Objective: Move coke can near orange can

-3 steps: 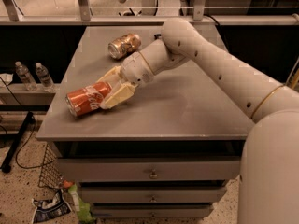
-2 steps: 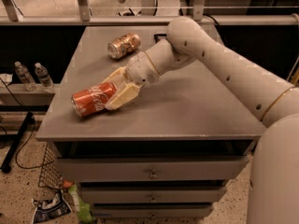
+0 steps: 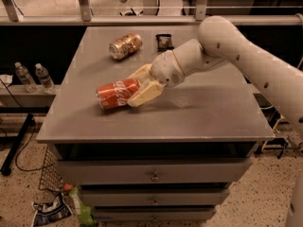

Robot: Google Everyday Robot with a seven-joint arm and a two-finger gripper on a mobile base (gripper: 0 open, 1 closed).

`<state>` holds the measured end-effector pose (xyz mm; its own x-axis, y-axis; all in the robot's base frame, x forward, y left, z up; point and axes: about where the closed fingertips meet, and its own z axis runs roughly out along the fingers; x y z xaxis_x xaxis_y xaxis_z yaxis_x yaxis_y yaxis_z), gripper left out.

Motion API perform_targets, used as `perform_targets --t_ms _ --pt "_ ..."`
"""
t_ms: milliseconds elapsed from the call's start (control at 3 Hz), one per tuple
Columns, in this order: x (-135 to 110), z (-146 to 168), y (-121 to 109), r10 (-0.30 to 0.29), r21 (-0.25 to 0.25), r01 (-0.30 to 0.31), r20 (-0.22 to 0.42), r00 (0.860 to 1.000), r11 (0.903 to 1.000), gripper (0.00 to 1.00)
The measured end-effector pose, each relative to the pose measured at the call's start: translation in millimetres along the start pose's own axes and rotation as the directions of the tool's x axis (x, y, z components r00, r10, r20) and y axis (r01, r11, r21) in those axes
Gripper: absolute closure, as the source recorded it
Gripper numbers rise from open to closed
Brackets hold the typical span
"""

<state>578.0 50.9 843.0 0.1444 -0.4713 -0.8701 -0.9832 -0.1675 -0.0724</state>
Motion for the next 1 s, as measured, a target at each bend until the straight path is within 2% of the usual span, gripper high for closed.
perform_targets --t_ms 333,667,1000 --pt "16.4 -33.8 -12.6 0.043 0.121 -0.042 -0.006 0.999 0.9917 1.00" --pt "35.9 -60.9 -31.4 0.125 0.250 -0.121 -0.001 0.992 0.9607 1.00" --pt "35.3 -60.7 -35.3 0.127 0.263 -0.123 0.003 0.992 0.9570 1.00"
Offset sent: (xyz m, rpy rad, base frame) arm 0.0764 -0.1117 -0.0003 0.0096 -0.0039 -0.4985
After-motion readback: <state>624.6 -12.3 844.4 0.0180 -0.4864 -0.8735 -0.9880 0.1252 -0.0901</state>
